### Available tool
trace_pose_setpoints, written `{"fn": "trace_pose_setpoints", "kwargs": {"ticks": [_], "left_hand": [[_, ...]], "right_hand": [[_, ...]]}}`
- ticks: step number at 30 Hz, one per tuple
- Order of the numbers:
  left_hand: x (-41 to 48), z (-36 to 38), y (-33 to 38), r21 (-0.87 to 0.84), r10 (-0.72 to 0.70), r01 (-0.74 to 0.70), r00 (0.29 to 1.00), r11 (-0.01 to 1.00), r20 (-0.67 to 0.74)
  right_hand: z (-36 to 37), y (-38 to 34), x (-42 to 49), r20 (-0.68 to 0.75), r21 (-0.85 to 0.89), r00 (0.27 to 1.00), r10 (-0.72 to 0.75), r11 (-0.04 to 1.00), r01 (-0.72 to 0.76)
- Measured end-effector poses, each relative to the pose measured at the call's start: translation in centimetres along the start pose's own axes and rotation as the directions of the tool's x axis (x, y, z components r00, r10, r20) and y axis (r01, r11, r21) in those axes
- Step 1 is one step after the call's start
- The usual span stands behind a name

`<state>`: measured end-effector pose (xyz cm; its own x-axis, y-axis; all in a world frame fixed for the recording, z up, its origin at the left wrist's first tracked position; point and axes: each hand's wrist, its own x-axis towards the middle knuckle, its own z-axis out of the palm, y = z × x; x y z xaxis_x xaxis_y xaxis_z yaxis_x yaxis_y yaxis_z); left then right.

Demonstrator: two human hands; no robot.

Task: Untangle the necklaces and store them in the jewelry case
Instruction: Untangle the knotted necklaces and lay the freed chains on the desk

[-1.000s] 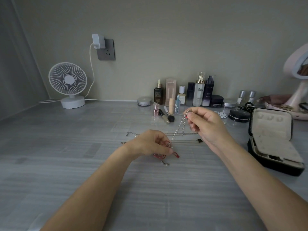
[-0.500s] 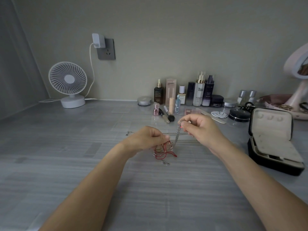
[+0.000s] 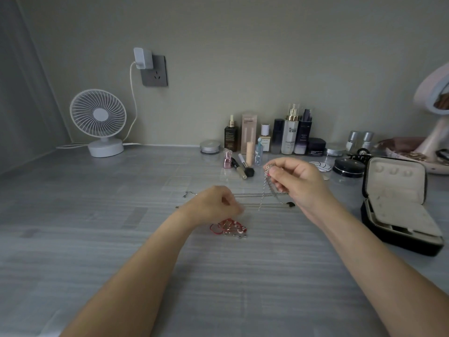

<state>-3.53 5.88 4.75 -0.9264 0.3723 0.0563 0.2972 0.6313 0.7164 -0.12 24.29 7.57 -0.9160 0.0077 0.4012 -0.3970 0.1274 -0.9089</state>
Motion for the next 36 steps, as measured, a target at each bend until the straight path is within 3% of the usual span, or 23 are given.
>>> {"fn": "trace_pose_setpoints", "kwargs": {"ticks": [5,9,13,20,29,36], "left_hand": [[-0.5,0.5,1.8,-0.452,0.093,-0.102,0.995,0.886,-0.041],[-0.6,0.8,1.9,-0.615,0.121,-0.079,0.992,0.784,0.027],[-0.6,1.5,1.8,-0.633,0.175,-0.089,0.982,0.769,0.075],[-0.2,0.8,1.6,-0.755,0.085,-0.09,0.995,0.65,-0.045],[-0.2,0.1,1.8,-0.839,0.06,-0.041,0.998,0.542,-0.009],[-0.5,-1.4,1.9,-0.916,0.07,-0.022,0.998,0.402,0.007]], "right_hand": [[0.5,0.4,0.0,0.141,-0.106,0.99,-0.009,0.994,0.024],[0.5,0.5,0.1,0.116,-0.115,0.993,-0.024,0.993,0.037],[0.5,0.5,0.1,0.075,-0.122,0.995,-0.059,0.99,0.068],[0.1,0.4,0.4,-0.071,-0.07,0.997,-0.005,0.998,0.0],[-1.4,-0.6,0.7,-0.162,0.284,0.982,0.098,0.958,-0.048],[-2.8,-0.8,1.2,-0.237,0.416,0.962,0.136,0.909,-0.026]]}}
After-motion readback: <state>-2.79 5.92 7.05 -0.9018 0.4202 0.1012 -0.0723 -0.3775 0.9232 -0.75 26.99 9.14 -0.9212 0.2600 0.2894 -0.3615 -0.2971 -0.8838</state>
